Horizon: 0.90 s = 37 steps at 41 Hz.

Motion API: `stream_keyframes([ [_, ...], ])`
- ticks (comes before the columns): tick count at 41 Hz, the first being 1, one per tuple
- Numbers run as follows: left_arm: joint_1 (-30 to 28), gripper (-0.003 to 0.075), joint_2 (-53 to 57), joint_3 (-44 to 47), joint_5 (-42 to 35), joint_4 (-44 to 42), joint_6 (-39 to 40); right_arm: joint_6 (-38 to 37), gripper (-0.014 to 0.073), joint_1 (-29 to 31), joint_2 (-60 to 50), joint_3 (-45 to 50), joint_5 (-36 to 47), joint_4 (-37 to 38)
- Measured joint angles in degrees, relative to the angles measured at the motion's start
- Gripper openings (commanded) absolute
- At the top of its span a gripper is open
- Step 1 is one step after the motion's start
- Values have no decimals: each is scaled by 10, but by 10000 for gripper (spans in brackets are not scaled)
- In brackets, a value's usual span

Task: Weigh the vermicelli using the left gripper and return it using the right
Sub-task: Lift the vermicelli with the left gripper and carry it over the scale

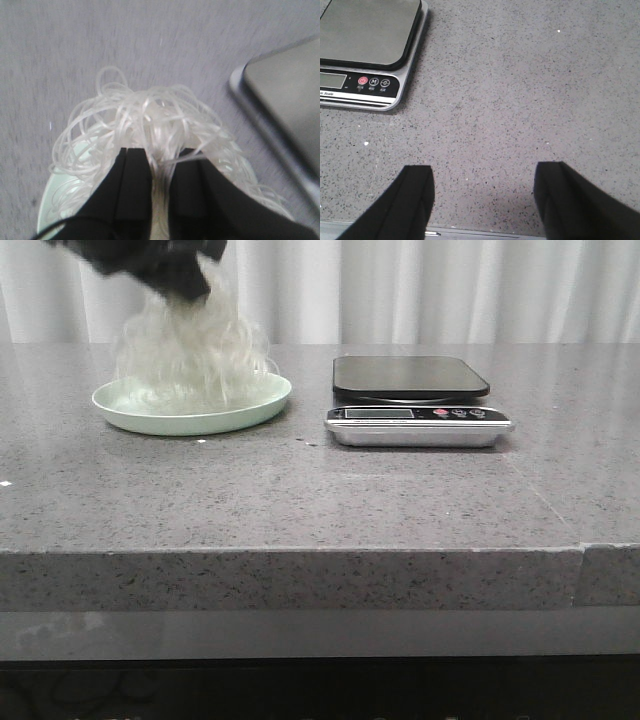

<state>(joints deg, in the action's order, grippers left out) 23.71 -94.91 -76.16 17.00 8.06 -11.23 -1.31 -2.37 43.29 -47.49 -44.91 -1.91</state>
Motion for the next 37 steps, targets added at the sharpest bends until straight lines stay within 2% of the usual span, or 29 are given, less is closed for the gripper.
stream_keyframes([
  [15,68,142,4,-144,3,-3,0,0,535,0,0,0,0,0],
  [28,133,142,-105,-258,3,-5,0,0,535,0,0,0,0,0],
  [37,154,142,-174,-272,-15,-5,0,0,535,0,0,0,-1,0],
])
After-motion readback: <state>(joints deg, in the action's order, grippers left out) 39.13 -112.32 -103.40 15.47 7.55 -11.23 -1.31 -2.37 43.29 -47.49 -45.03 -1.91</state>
